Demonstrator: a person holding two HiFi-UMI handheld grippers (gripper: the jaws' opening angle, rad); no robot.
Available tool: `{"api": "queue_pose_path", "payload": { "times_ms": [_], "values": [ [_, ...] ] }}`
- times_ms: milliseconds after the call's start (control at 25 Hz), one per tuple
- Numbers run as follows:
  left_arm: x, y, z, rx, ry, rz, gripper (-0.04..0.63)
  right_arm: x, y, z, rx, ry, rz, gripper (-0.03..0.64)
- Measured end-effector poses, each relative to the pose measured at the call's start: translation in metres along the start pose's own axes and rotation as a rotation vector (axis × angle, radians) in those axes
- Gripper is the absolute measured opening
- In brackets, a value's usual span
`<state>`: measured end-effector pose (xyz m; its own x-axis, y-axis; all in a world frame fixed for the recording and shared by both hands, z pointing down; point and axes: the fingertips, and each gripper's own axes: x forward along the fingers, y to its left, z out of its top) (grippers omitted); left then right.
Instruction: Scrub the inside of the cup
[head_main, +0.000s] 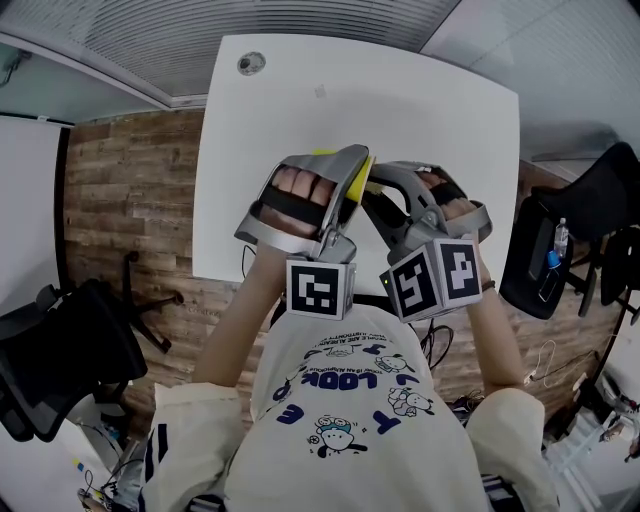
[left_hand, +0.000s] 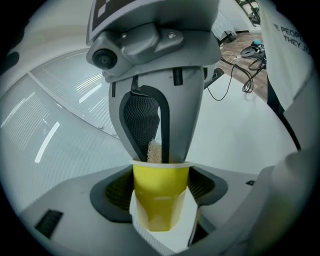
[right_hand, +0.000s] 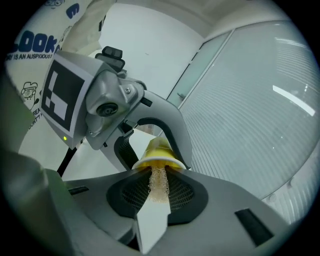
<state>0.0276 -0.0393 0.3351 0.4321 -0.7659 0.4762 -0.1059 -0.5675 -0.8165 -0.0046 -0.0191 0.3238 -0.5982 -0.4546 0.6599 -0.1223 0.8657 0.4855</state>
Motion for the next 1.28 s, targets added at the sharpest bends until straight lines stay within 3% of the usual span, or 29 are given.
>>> {"api": "queue_pose_path", "payload": {
  "times_ms": [920,1280],
  "values": [
    [-0.01,0.005,0.006,0.185,0.026,0.112,0.351,-0.01,-0.01,0.005,0.65,-0.184,0.156,0.08],
    [-0.007,0.01,0.011,0.275,0.011,0.21,0.351,-0.013,-0.019,-0.007,1.055,-0.294,0.3,0.08]
  ]
}}
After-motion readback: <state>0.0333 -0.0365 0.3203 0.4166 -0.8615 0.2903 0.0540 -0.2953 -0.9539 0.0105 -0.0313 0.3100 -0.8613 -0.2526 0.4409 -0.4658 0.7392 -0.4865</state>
